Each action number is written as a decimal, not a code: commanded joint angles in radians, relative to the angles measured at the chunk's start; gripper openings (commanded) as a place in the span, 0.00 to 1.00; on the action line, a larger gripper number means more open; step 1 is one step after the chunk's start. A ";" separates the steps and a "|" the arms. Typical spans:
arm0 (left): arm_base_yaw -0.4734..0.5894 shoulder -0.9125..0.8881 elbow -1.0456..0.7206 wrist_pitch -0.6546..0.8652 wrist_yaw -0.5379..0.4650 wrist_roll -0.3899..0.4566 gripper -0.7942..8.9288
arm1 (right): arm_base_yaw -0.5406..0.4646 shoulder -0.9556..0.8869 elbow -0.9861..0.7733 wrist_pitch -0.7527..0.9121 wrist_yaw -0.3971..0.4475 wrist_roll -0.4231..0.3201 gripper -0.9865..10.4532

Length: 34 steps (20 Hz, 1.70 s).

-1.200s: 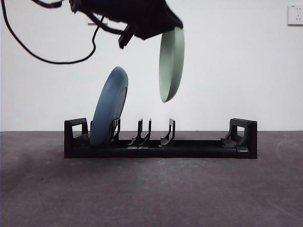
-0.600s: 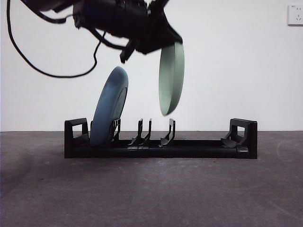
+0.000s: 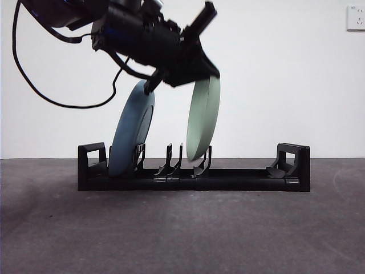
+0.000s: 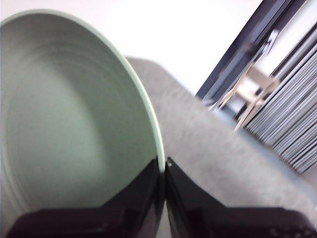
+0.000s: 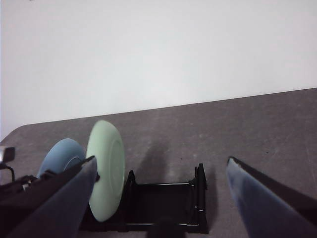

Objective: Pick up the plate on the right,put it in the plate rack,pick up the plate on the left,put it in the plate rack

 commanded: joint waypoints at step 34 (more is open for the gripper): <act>-0.059 -0.481 -0.005 -0.634 -0.226 0.520 0.07 | -0.001 0.110 -0.004 -0.081 -0.004 -0.105 0.08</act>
